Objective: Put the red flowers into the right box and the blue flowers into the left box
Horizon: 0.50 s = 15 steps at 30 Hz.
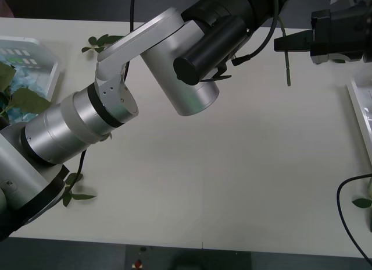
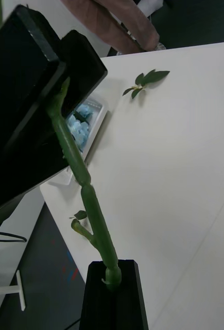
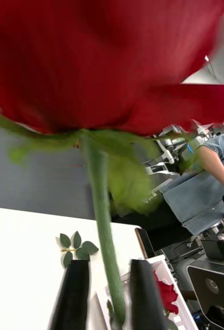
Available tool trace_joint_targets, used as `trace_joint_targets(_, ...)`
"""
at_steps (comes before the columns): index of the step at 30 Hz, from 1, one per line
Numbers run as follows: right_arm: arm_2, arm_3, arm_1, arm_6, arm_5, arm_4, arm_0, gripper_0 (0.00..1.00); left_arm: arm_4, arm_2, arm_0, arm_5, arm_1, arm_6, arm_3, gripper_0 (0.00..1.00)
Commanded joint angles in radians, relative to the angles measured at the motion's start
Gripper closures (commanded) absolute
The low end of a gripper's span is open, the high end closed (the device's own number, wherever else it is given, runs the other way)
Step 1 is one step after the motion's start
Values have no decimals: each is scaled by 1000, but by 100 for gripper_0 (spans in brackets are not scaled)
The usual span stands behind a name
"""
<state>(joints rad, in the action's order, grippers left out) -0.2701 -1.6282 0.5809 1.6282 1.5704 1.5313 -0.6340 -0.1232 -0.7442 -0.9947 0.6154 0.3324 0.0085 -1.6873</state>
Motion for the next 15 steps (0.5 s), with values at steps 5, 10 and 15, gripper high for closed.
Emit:
trace_joint_targets(5, -12, -13, -12, -28, -7, 29, -26, 100, -4, 3, -33, 0, -3, 19, -23, 0)
trace_joint_targets(10, -14, -13, 8, -31, -4, 33, -24, 100, -4, 3, -33, 0, -3, 19, -23, 0)
trace_joint_targets(15, -26, -15, 48, -44, -4, 46, -7, 100, -4, 3, -33, 0, -3, 19, -23, 0)
